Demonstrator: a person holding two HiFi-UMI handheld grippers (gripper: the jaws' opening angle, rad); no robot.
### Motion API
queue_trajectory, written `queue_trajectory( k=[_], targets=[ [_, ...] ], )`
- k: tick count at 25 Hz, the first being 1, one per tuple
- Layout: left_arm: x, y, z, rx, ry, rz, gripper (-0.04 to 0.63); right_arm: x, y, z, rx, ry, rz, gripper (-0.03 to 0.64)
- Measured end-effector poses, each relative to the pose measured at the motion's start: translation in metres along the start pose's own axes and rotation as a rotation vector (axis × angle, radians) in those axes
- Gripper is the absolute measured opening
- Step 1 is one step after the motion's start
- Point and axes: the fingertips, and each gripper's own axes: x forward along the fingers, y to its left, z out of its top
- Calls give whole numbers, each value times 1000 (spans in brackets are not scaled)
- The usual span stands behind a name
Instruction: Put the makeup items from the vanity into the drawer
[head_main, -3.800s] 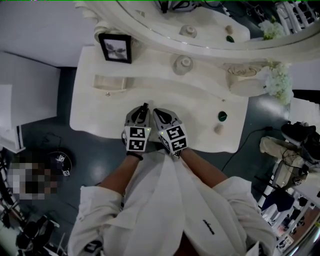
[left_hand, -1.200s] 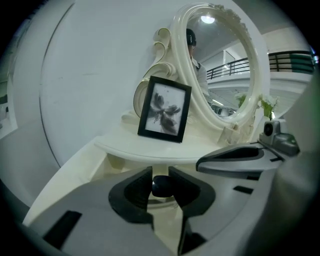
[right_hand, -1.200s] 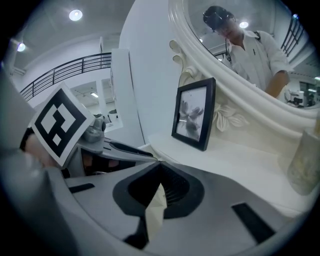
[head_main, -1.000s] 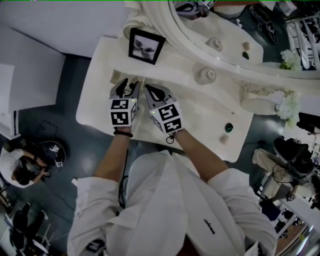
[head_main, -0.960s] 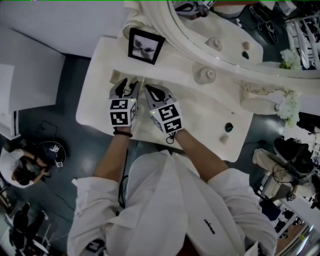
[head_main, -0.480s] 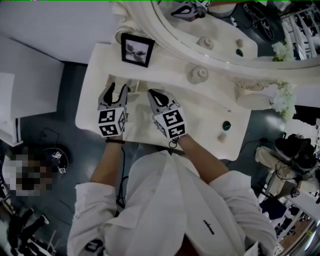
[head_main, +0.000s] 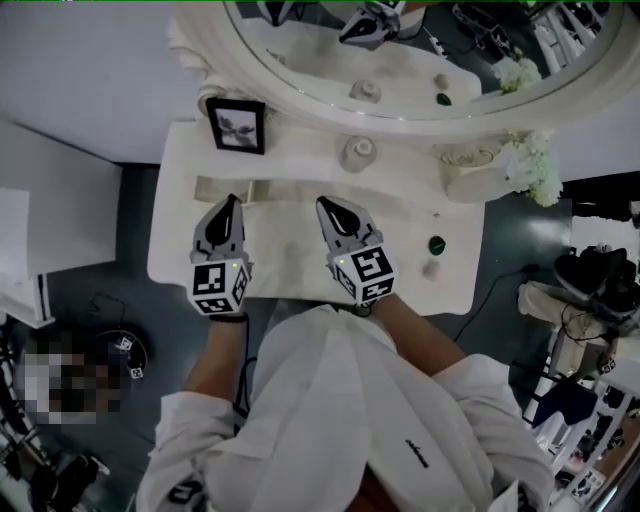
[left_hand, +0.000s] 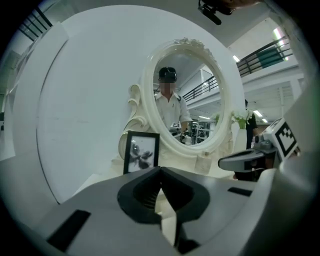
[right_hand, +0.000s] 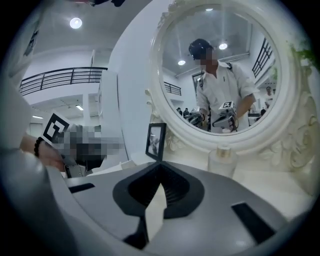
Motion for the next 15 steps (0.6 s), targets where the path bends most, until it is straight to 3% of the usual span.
queue_trajectory(
  k=[7,15],
  targets=[
    [-4,-55,24,41,-45,-109,28,-67,-40,9,61,-76,-129,18],
    [-3,-101,54,107,-139,-162,28,-157,-86,20,123,-172,-288,17]
  ],
)
